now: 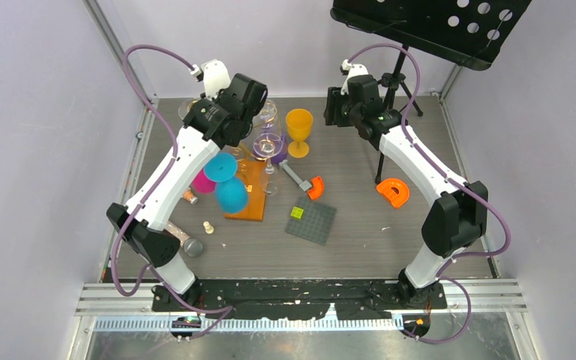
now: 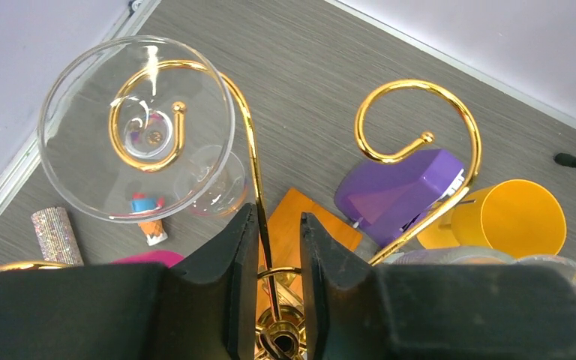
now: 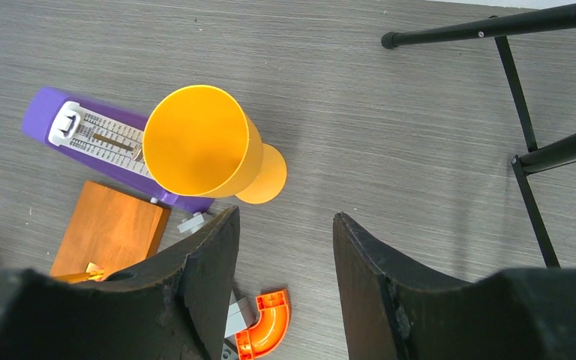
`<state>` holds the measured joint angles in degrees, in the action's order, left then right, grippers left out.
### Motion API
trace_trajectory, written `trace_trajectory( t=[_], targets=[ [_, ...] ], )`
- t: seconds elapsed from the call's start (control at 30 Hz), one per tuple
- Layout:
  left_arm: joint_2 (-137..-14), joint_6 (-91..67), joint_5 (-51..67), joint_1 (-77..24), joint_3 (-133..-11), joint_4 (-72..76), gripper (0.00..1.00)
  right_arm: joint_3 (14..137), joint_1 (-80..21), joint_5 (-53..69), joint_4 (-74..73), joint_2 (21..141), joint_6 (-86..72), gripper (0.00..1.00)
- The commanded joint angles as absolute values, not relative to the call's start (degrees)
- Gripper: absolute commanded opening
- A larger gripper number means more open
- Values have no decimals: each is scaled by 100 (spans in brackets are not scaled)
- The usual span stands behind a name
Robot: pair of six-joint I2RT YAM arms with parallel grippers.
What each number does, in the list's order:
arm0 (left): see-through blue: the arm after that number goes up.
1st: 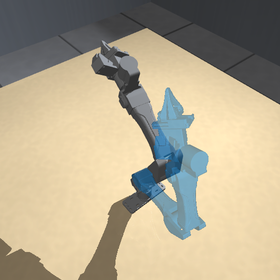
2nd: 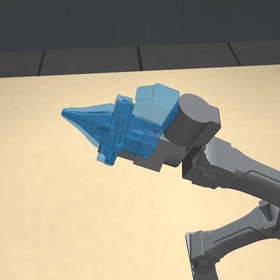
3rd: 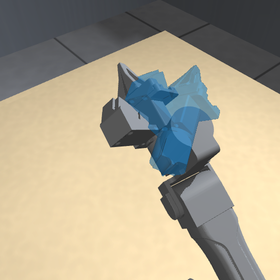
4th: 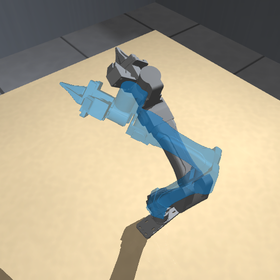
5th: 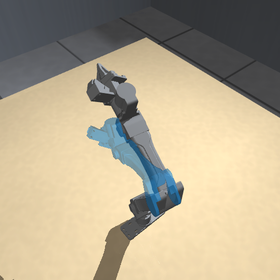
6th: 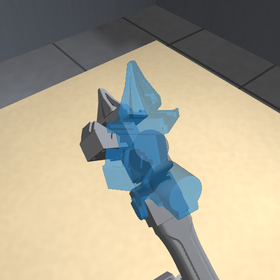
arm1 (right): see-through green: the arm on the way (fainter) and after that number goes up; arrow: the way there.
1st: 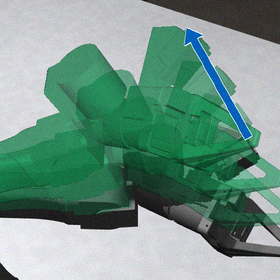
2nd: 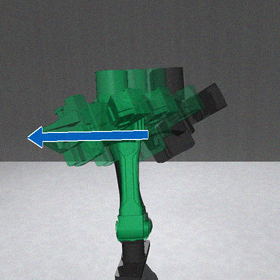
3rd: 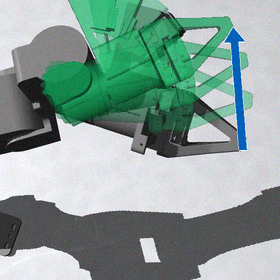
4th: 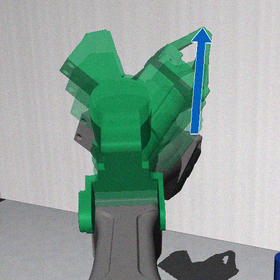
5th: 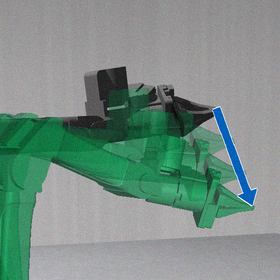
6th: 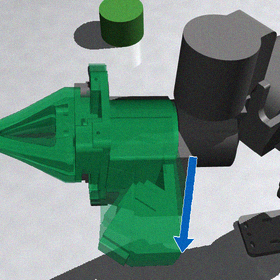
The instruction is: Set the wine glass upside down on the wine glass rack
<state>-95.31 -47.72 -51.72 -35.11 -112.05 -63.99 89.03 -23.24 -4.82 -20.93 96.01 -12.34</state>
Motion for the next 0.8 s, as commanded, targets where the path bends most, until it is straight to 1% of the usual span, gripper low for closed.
trace_trajectory(
  t=[0.0, 0.3, 0.63, 0.77],
  targets=[
    [-9637, -4790, -5290, -3495, -11151, -6473, 20, 8885, -2322, -507, -1880, 9315, -1160, 56],
    [-9574, -4512, -4927, -3362, -10924, -6260, 7, 8871, -2324, -496, -1853, 9204, -1173, 56],
    [-9333, -3691, -4306, -3219, -10399, -5505, 0, 8843, -2314, -496, -1846, 9160, -1136, 56],
    [-9299, -3250, -4002, -3215, -10268, -5187, 0, 8841, -2314, -550, -1837, 9143, -1098, 56]
  ],
)
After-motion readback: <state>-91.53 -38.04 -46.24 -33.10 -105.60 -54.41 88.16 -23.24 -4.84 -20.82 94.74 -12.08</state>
